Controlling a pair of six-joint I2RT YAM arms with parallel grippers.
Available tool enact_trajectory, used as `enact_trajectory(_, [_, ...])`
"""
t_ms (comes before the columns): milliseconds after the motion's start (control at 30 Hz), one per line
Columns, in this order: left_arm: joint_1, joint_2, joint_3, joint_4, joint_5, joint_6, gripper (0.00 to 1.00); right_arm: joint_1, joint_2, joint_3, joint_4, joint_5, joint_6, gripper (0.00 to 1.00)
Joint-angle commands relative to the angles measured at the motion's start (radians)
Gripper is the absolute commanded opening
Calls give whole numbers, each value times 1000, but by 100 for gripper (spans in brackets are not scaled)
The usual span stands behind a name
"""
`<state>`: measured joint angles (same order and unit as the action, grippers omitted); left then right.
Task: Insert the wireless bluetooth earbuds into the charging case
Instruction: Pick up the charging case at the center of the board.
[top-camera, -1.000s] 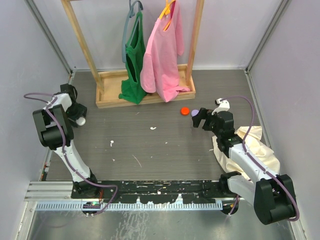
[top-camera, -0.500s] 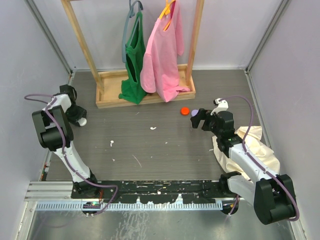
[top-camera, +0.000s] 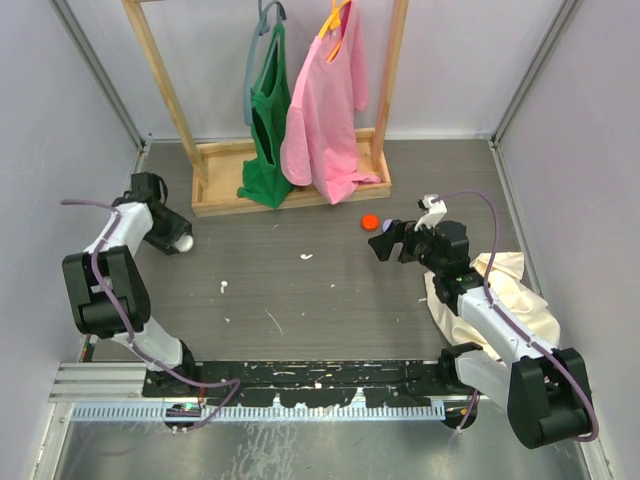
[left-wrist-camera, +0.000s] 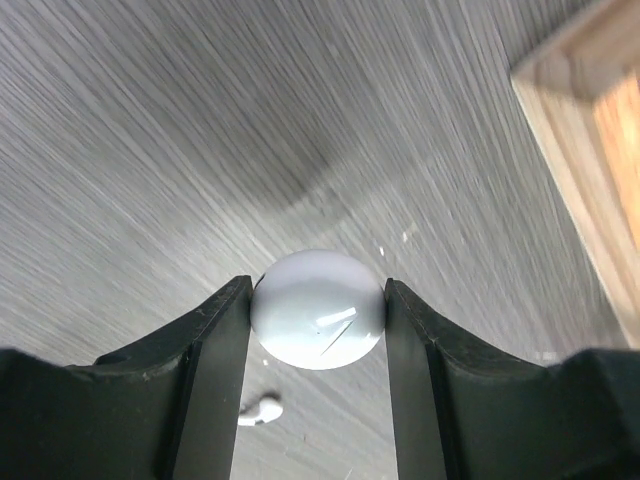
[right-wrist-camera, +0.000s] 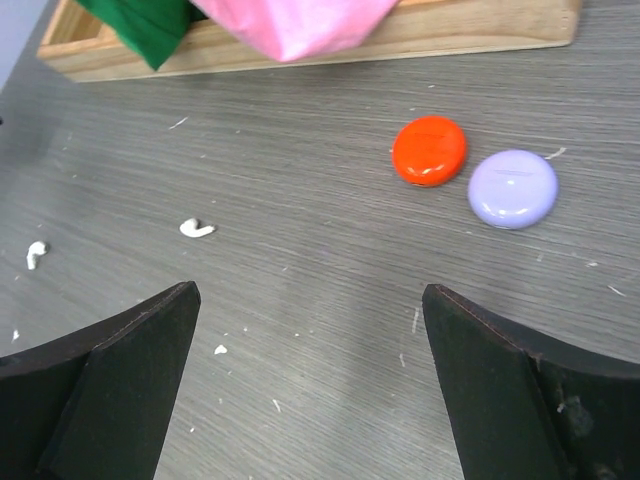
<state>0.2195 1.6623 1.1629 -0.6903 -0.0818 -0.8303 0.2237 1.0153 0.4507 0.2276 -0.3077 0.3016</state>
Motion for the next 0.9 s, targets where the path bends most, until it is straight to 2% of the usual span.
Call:
enact_trajectory(0, [-69, -120, -58, 30, 33, 0, 44, 6, 14, 18, 75, -130, -12, 100])
enact_trajectory(333, [-296, -327, -218, 99, 17, 45, 41, 6, 162, 68, 91, -352, 46, 100])
enact_trajectory(467, [-386, -383, -286, 150, 38, 15, 40, 17, 217, 75, 108, -394, 39, 100])
enact_trajectory(700, [-531, -448, -369, 270, 80, -107, 41, 94, 198, 80, 113, -324, -2, 100])
enact_trajectory(867, [-643, -464, -414, 375, 41, -217, 40, 176, 184, 89, 92, -245, -58, 100])
